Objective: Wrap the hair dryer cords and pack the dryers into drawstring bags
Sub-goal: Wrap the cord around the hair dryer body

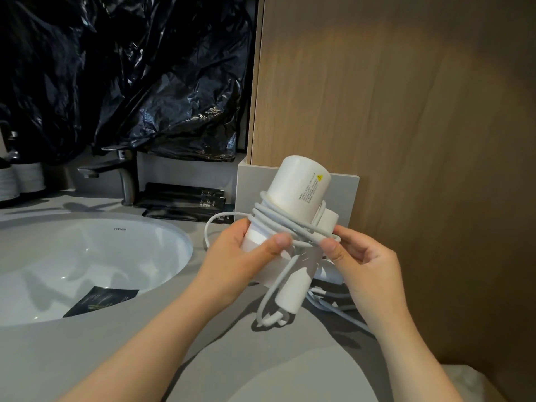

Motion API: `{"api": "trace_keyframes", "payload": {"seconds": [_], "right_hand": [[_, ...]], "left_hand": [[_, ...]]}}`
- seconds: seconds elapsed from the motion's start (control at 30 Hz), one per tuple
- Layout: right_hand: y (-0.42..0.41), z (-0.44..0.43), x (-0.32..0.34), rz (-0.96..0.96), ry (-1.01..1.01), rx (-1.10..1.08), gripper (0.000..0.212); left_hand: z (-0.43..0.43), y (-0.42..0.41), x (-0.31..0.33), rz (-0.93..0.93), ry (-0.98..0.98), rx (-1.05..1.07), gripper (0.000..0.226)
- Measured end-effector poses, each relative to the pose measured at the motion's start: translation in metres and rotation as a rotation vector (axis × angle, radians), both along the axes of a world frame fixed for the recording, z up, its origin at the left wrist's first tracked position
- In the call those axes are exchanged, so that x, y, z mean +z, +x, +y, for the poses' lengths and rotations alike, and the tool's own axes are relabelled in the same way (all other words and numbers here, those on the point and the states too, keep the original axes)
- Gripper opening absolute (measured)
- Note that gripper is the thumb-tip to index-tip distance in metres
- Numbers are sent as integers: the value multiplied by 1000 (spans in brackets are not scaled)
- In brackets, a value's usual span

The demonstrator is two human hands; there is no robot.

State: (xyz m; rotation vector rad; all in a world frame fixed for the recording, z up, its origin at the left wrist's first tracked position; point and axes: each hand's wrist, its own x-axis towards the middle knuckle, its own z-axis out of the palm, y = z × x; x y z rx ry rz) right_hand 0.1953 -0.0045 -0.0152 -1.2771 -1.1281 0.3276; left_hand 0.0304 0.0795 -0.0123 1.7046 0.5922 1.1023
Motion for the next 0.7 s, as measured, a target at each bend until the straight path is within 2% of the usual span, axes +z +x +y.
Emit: {"api": "trace_keyframes", "payload": {"seconds": [0.07, 0.17, 0.3, 0.4, 0.53, 0.63, 0.7], "right_hand": [[-1, 0, 0, -12, 6, -7, 36], [-4, 0, 2, -14, 8, 4, 40], [-2, -3, 4, 13, -18, 67, 45], [0, -4, 4, 36, -82, 117, 38], [0, -6, 5, 48, -83, 144, 35], [-1, -6, 6, 54, -41, 115, 22], [-1, -7, 7, 49, -50, 142, 21]], "left_hand": [[0, 1, 0, 2, 26, 30, 49], [0, 1, 1, -73, -15, 60, 46], [8, 0, -1, -171, -199, -39, 48], [12, -4, 0, -197, -334, -138, 50], [9, -2, -2, -137, -289, -125, 80], [7, -1, -3, -107, -276, -114, 85], [7, -2, -1, -112, -289, -117, 83]]}}
